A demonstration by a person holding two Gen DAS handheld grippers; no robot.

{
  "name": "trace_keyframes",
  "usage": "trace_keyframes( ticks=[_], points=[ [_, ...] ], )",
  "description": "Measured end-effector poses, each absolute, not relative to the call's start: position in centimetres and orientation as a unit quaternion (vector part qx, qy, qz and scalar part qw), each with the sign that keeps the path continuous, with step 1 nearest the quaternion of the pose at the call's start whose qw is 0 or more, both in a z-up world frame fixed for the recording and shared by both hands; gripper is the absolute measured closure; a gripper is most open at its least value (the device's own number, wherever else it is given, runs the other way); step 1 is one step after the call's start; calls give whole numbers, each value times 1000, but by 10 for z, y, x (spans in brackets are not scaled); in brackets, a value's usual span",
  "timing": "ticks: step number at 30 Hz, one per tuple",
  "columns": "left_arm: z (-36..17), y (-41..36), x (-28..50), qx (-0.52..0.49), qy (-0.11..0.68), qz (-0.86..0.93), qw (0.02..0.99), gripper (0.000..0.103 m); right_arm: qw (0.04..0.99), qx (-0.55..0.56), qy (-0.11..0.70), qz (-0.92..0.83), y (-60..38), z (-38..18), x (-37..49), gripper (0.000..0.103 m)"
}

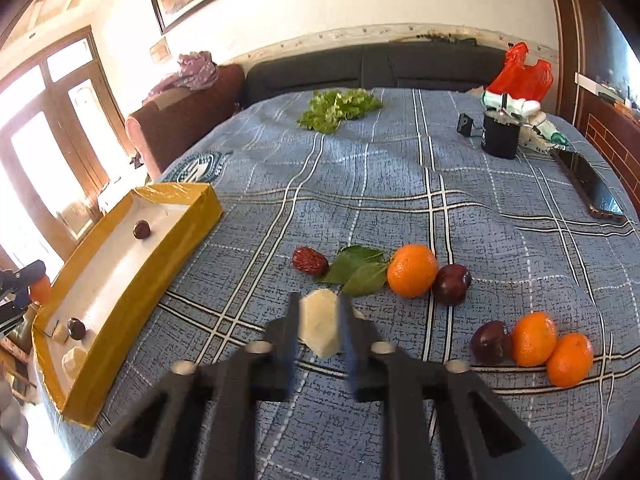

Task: Organize fruits
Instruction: 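Carry the orange into the tray with the left tool and release it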

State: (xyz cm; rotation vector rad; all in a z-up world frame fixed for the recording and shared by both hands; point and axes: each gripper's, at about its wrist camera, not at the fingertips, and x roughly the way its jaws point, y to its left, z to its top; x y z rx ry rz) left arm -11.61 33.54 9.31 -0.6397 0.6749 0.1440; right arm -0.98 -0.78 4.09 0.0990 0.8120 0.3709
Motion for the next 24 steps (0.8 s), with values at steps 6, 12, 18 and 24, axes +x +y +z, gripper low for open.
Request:
trace_keyframes(
  ticks=[6, 12, 18, 24],
  points=[
    [88, 345, -125, -321, 320, 73, 888, 69, 895, 37, 408, 178, 6, 32, -4, 35],
    [80, 359, -133, -328, 324, 92, 883, 69, 908, -8, 396, 140, 14, 30, -5, 67],
    [71, 379, -141, -349, 322, 110, 873, 69, 902, 9, 406, 148, 3, 31, -5, 74],
    [66, 392, -146, -355, 318, 123, 871, 69, 906, 23, 389, 167, 8, 60, -13, 97]
  ],
)
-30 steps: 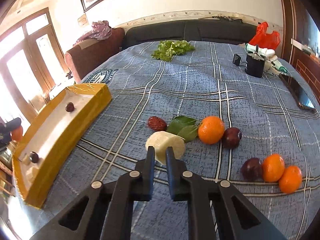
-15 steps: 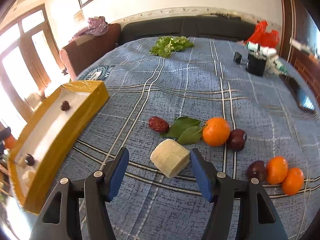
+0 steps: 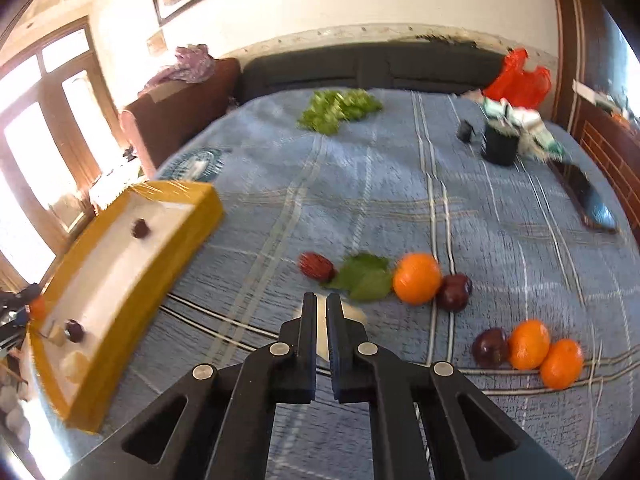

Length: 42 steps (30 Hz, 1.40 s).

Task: Organize fruits
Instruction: 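Carry the orange into the tray with the left tool and release it, then carry the white chunk into the tray with the right tool and release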

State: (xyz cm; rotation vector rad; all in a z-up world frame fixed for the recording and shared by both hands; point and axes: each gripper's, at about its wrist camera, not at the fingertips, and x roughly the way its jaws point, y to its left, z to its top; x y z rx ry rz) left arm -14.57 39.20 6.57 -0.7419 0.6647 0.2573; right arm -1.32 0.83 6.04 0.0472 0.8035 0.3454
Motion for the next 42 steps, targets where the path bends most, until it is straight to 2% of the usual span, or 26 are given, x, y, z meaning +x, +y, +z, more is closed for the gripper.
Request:
trace_keyframes(
  ticks=[2, 4, 6, 7, 17, 18, 19, 23, 28, 35, 42],
  points=[
    [65, 394, -146, -358, 317, 121, 870, 69, 908, 25, 381, 172, 11, 67, -12, 96],
    [65, 395, -147, -350, 317, 123, 873, 69, 908, 26, 386, 159, 9, 66, -6, 85],
    [66, 396, -146, -336, 318, 131, 877, 69, 902, 38, 403, 149, 2, 55, 0, 50],
    [67, 397, -144, -329, 319, 136, 878, 69, 900, 44, 409, 146, -2, 50, 2, 46],
    [67, 396, -116, -266, 352, 169, 881, 67, 886, 35, 444, 128, 7, 15, 14, 46],
    [68, 396, -117, -267, 352, 169, 881, 62, 886, 33, 446, 123, 9, 13, 15, 52],
    [69, 395, -118, -269, 350, 171, 881, 58, 887, 33, 445, 121, 9, 12, 14, 54],
    [78, 397, -130, -284, 334, 169, 883, 56, 892, 37, 434, 123, 7, 15, 8, 55],
    [94, 397, -150, -297, 304, 170, 889, 40, 897, 48, 409, 162, 18, 45, -7, 55],
    [107, 404, -172, -319, 277, 160, 892, 39, 869, 0, 391, 305, 120, 84, -38, 54],
    [106, 424, -184, -328, 268, 163, 891, 38, 837, -74, 410, 356, 219, 59, -52, 54]
  ],
)
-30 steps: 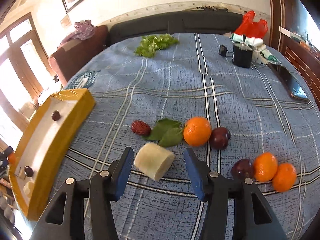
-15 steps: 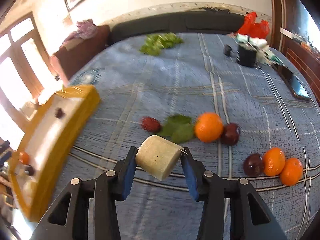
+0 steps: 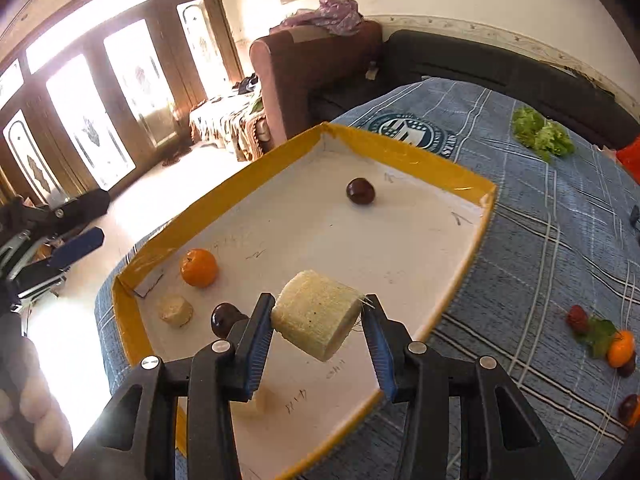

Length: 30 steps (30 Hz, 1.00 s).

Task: Organize fruits
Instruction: 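Carry the white chunk into the tray with the right tool and release, then move both tools back to the fruit on the cloth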

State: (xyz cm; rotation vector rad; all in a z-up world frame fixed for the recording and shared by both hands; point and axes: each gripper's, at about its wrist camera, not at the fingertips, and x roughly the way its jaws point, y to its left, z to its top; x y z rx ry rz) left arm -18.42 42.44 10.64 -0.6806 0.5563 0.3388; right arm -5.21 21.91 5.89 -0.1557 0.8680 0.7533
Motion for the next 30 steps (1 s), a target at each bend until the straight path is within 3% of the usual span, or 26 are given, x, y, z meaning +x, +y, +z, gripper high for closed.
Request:
trace_keyframes(
  ticks=[8, 15, 30],
  points=[
    [97, 433, -185, -337, 278, 162, 885, 37, 826, -93, 436, 345, 247, 30, -46, 52],
    [106, 425, -186, -334, 280, 155, 887, 36, 832, -41, 428, 351, 216, 53, -54, 45],
    [132, 334, -159, -258, 301, 83, 914, 31, 903, 85, 390, 156, -42, 72, -1, 43]
  ],
)
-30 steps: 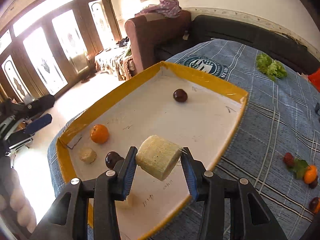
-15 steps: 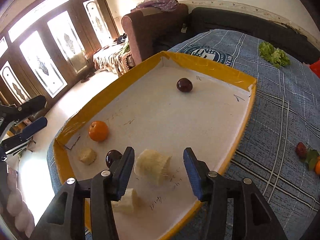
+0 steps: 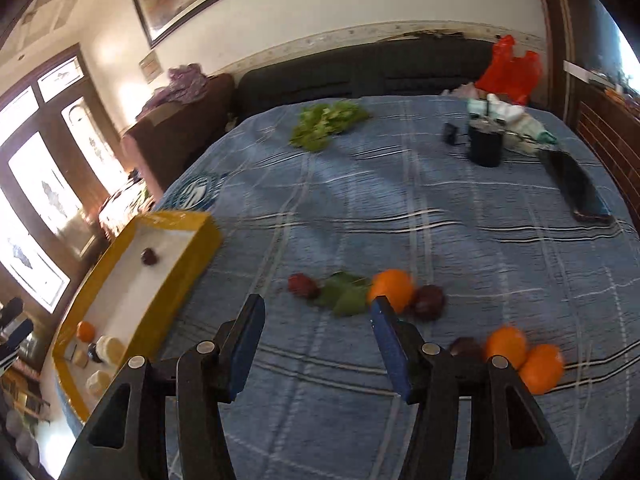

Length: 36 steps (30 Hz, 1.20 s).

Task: Organize fruits
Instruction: 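Move both tools back to the fruit on the cloth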

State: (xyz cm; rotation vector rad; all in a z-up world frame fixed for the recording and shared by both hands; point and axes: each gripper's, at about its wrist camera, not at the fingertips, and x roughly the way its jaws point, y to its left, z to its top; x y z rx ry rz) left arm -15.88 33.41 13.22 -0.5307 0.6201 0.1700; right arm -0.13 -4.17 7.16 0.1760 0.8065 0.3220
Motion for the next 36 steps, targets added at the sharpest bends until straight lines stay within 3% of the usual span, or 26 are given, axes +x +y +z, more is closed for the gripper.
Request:
trace_keyframes(
  ticks=[5, 12, 19, 29, 31, 33, 36],
  points=[
    [131, 304, -148, -239, 320, 57, 915, 31, 896, 99, 408, 147, -70, 61, 39, 43],
    [134, 282, -140, -218, 329, 47, 917, 31, 865, 54, 468, 171, -36, 26, 71, 43],
    [122, 266, -126, -211, 345, 32, 914, 31, 840, 154, 440, 277, -64, 48, 30, 43],
    [105, 226, -113, -178, 381, -9, 907, 31, 873, 74, 433, 214, -46, 23, 22, 44],
    [102, 220, -109, -172, 386, -11, 906, 31, 876, 56, 432, 205, -42, 16, 23, 49],
    [96, 210, -104, -165, 394, -20, 904, 31, 876, 45, 439, 196, -39, 10, 25, 71],
    [84, 188, -95, -149, 411, -40, 898, 31, 876, 58, 437, 195, -44, 9, 28, 72]
  ],
)
